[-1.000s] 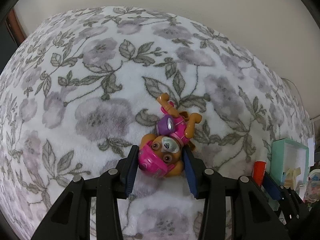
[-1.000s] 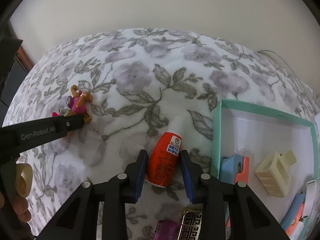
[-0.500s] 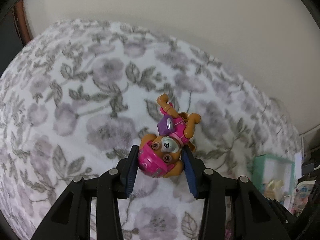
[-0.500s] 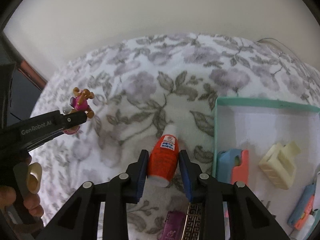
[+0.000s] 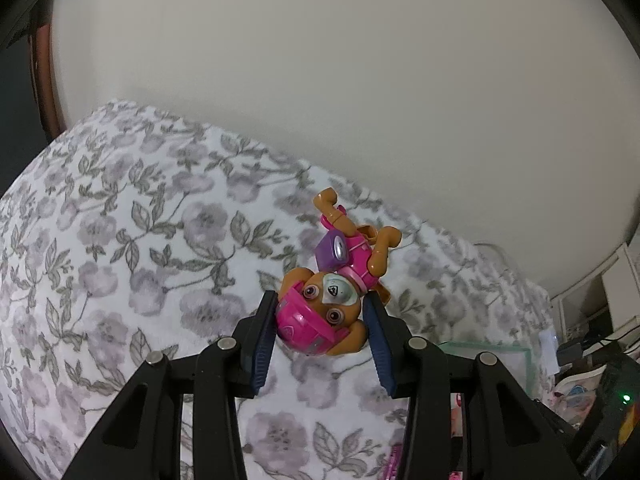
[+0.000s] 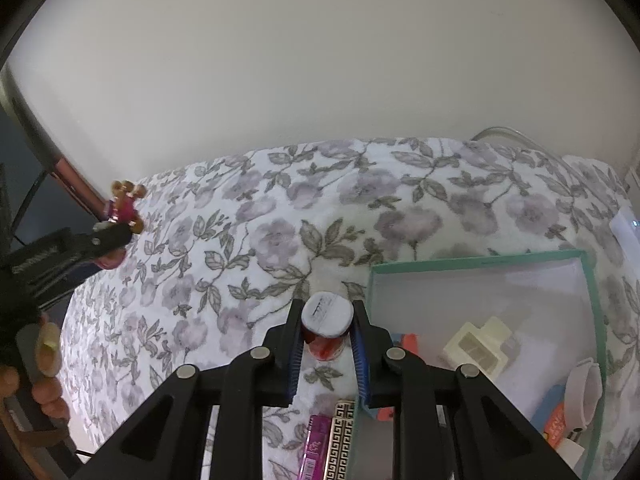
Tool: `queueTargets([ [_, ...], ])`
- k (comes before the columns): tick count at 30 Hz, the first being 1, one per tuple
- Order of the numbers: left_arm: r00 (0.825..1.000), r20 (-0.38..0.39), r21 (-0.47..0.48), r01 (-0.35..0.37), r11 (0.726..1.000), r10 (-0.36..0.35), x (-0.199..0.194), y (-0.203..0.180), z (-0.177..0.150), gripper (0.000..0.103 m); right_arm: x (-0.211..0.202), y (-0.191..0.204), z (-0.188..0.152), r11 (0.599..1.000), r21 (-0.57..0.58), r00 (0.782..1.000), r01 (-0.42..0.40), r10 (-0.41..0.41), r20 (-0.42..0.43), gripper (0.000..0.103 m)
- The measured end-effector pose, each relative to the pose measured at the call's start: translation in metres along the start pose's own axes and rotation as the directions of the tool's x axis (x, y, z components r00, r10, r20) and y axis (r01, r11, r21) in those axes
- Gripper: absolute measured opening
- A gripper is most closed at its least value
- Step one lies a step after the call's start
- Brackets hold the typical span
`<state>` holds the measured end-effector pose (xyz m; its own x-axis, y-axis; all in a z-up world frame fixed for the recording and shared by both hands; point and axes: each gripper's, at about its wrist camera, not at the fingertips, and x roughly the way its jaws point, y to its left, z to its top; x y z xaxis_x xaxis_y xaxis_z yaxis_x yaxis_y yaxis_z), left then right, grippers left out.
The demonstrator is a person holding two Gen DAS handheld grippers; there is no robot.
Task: Organize rigid objects
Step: 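Lift and carry the toy figure and glue bottle over the tray with both tools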
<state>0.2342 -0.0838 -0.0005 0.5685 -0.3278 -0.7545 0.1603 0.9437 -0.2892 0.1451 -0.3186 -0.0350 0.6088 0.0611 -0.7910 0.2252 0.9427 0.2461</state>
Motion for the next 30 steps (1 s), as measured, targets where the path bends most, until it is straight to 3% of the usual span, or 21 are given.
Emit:
queueTargets([
  [7,0.998,0.042,0.028,0.050,0.998,-0.052,-0.021,-0.022,0.001,0.044,-0.039,-0.025,0.008,0.999,0.043,0.996,0.023,-0.027,0.081,0.023],
  [14,0.995,0.041,0.085,0.085,0.993,-0.088,-0.026,-0.055,-0.005,0.044,-0.087,-0.062,0.011,0.982,0.105,0.972,0.157,-0.172,0.163,0.023],
  [26,0.990,-0.085,0.273,0.135,0.953,-0.116,0.001,-0.142,-0.040,0.044,-0.103,-0.143,-0.004,0.924,0.228,0.937,0.307,-0.335,0.098,0.023],
  [30,0.982,-0.153,0.331,0.156,0.931,-0.110,0.019,-0.169,-0.059,0.045,-0.098,-0.155,-0.010,0.919,0.241,0.938,0.313,-0.339,0.072,0.023],
])
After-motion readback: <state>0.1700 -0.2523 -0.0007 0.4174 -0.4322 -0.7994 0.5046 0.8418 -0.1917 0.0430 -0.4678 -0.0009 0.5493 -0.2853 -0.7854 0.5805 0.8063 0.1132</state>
